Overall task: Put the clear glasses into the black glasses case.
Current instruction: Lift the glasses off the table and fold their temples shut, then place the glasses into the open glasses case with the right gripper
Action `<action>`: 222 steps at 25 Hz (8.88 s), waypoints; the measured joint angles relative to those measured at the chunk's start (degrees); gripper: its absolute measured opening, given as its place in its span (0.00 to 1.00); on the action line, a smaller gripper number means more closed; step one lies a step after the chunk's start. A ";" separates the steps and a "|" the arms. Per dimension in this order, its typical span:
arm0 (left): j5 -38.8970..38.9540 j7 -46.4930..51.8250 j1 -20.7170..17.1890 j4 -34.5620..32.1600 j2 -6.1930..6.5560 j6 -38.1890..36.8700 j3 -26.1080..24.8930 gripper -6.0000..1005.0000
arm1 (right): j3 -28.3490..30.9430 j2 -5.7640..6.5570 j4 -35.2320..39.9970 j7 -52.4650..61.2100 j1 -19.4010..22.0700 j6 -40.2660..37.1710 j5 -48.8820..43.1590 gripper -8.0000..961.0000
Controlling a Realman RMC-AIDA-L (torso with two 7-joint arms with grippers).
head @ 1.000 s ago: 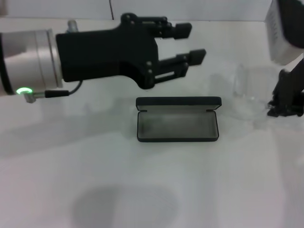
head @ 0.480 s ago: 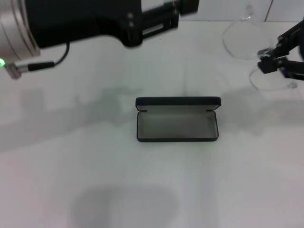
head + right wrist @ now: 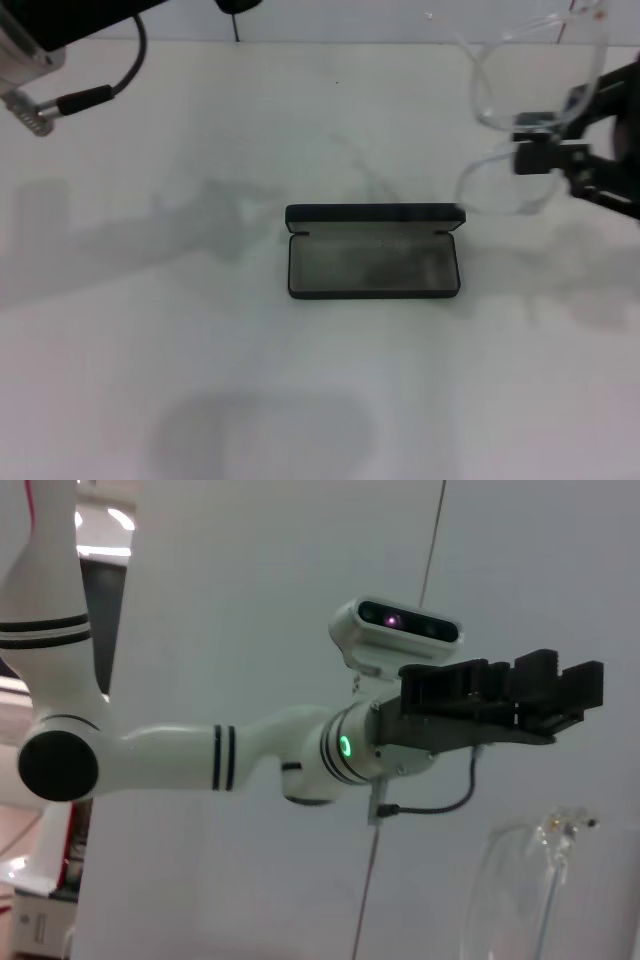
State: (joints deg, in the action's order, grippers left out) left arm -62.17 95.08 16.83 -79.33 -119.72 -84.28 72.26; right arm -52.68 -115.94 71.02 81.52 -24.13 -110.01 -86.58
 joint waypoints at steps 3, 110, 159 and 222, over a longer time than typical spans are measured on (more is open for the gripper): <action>0.12 0.15 2.29 2.91 0.01 -1.88 -0.04 0.22 | -3.28 0.19 -3.53 -1.63 -2.16 2.21 -0.01 0.12; -4.10 -3.21 8.74 27.84 0.24 -2.20 -17.68 0.12 | -12.18 -0.04 -1.42 -9.33 -4.95 -5.74 5.15 0.15; -8.81 0.48 17.69 32.55 0.24 -15.82 -16.62 0.12 | -7.86 0.88 -9.41 -17.07 -8.79 -0.88 8.18 0.17; -9.78 -5.30 8.89 32.16 9.31 -24.80 -26.14 0.12 | -16.10 0.75 -1.12 12.96 -18.16 8.61 -17.17 0.20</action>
State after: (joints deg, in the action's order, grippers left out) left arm -71.95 89.77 25.72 -47.17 -110.41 -109.08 46.12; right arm -68.78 -115.19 69.90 94.47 -42.30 -101.40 -103.75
